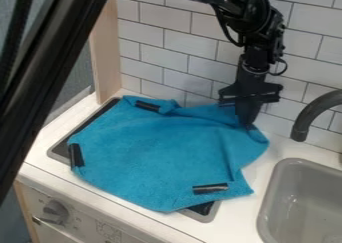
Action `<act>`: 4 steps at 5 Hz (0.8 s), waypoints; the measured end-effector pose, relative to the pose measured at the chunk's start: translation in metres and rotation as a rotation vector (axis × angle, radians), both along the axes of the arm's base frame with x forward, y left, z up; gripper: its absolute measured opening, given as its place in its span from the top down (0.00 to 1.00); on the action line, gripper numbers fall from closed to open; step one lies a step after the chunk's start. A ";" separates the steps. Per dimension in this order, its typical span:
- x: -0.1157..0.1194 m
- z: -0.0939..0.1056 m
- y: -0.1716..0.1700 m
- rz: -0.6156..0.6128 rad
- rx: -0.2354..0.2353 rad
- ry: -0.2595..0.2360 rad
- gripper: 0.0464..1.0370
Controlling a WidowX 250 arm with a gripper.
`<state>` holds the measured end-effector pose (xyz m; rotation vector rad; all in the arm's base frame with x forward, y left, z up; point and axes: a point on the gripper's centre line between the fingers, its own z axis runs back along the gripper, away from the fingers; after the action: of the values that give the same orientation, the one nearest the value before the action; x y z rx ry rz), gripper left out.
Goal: Unfold the cloth to top right
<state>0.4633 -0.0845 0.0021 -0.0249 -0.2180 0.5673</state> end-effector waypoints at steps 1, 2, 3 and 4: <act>0.000 0.000 0.000 0.019 -0.005 0.000 0.66; -0.003 -0.004 -0.001 0.030 -0.014 0.007 0.36; -0.010 -0.012 -0.001 0.025 -0.020 0.031 0.08; -0.017 -0.005 -0.001 0.025 -0.038 0.033 0.02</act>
<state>0.4467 -0.0858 -0.0030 -0.0494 -0.1760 0.5962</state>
